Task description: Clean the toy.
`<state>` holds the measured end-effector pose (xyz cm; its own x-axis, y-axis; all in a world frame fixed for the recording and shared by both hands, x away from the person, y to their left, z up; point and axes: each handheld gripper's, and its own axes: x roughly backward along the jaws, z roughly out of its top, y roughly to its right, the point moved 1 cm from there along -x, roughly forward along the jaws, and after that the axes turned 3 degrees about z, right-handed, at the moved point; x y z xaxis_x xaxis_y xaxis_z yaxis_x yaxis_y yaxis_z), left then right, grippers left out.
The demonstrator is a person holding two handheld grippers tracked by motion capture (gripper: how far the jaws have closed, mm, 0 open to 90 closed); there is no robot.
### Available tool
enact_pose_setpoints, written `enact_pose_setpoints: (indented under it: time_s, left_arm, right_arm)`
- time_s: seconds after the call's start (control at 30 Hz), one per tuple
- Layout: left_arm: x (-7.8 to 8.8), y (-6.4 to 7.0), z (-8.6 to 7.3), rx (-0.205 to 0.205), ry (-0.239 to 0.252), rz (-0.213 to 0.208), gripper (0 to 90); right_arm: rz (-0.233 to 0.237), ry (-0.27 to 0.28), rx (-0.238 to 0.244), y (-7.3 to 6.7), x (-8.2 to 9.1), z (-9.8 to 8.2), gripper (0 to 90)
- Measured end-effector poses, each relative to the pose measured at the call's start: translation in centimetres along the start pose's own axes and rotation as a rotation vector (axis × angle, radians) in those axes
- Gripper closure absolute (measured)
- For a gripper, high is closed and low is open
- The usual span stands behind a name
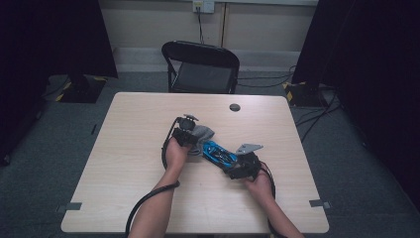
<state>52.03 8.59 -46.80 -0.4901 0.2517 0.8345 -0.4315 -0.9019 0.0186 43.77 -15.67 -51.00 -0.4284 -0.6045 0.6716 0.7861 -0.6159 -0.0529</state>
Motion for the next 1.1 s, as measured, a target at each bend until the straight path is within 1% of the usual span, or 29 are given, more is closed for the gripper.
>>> enact_pose_setpoints:
  time_s: [0.1, 0.13, 0.2, 0.23, 0.33, 0.4, 0.43, 0.53, 0.6, 0.8, 0.9, 0.97, 1.03, 1.1]
  left_arm:
    - [0.6, -0.5, -0.1, 0.006, 0.014, 0.004, 75.6]
    - [0.8, -0.6, -0.1, 0.011, 0.021, -0.002, 75.6]
    - [1.5, -0.7, 0.0, 0.01, 0.036, -0.009, 75.6]
    - [1.7, -0.7, 0.1, 0.003, 0.041, -0.01, 75.6]
    - [3.0, -0.7, 0.4, -0.005, 0.063, -0.036, 75.6]
    - [3.5, -0.5, 0.4, -0.011, 0.072, -0.053, 75.6]
    - [3.7, -0.3, 0.4, -0.011, 0.079, -0.068, 75.6]
    - [4.2, 0.5, 0.3, -0.026, 0.094, -0.1, 75.6]
    - [4.4, 1.2, 0.2, -0.05, 0.096, -0.117, 75.6]
    - [4.6, 3.4, -0.1, -0.089, 0.113, -0.164, 75.7]
    - [4.5, 4.4, -0.2, -0.115, 0.112, -0.183, 75.7]
    - [4.4, 5.2, -0.3, -0.125, 0.112, -0.196, 75.6]
    - [4.2, 5.9, -0.4, -0.141, 0.107, -0.205, 75.7]
    - [4.1, 6.6, -0.5, -0.158, 0.099, -0.223, 75.7]
  right_arm:
    - [-0.001, 0.001, 0.0, 0.0, 0.0, 0.0, 23.7]
    - [0.0, 0.0, 0.0, 0.0, 0.0, 0.0, 23.7]
    - [-0.001, 0.001, -0.001, 0.0, 0.0, 0.0, 23.7]
    - [-0.001, 0.001, -0.001, 0.0, 0.0, 0.0, 23.7]
    - [-0.001, 0.001, 0.001, 0.0, 0.0, 0.0, 23.7]
    - [-0.001, 0.001, 0.0, 0.0, 0.0, 0.0, 23.7]
    - [-0.001, 0.001, 0.0, 0.0, 0.0, 0.0, 23.7]
    - [-0.001, 0.001, 0.0, 0.0, 0.0, 0.0, 23.7]
    - [-0.001, 0.001, 0.0, 0.0, 0.0, 0.0, 23.7]
    - [-0.001, 0.001, 0.001, 0.0, 0.0, 0.0, 23.7]
    - [0.0, 0.0, 0.001, 0.0, 0.0, 0.0, 23.7]
    - [-0.001, 0.001, 0.0, 0.0, 0.0, 0.0, 23.7]
    - [-0.001, 0.001, 0.0, 0.0, 0.0, 0.0, 23.7]
    - [-0.001, 0.001, 0.0, 0.0, 0.0, 0.0, 23.7]
